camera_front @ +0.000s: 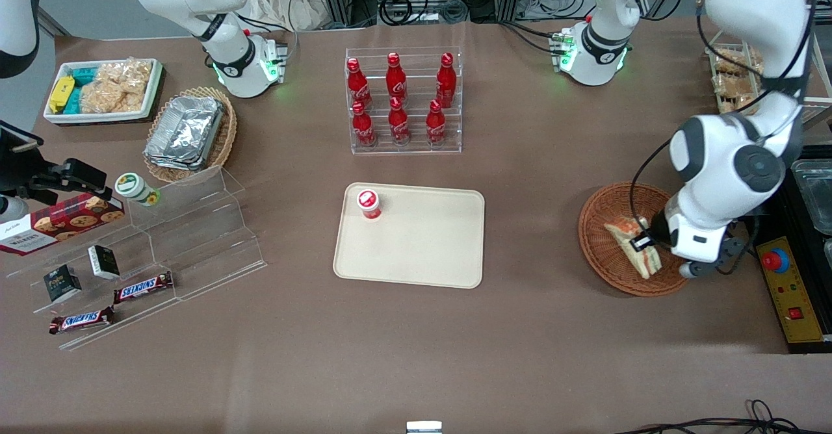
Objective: Place sandwich from basket to tray
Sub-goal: 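Lift the sandwich out of the basket with the left gripper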
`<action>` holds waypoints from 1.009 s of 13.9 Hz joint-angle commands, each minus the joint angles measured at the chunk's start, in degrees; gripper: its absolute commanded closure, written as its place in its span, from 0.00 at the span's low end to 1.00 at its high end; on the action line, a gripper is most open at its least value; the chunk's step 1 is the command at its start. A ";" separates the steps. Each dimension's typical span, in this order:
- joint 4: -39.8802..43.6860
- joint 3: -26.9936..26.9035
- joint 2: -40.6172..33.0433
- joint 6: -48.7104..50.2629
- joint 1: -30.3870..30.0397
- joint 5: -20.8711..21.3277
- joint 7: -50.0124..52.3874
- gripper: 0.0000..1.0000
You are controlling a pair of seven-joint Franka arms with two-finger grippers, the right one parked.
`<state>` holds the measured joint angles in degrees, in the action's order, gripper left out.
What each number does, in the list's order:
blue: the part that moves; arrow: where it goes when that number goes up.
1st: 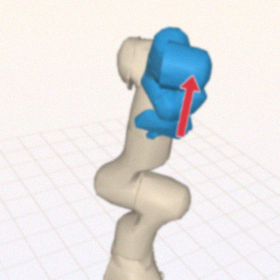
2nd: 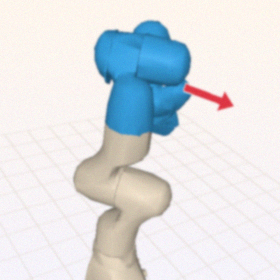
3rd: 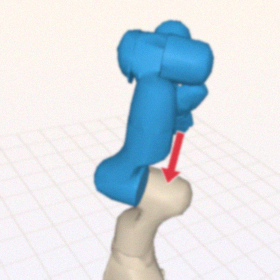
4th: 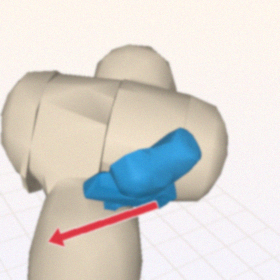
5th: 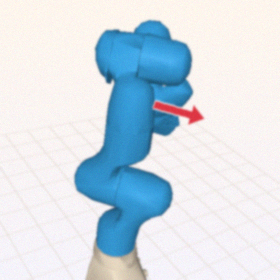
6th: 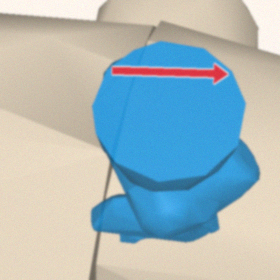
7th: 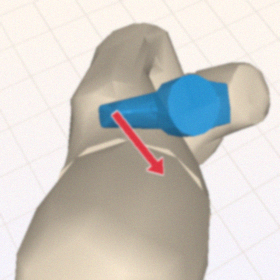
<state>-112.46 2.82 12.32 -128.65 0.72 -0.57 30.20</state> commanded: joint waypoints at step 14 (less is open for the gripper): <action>25.46 31.53 -0.65 33.93 0.86 3.64 30.95 0.87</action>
<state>-86.93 31.33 7.79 -91.00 1.66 1.38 56.36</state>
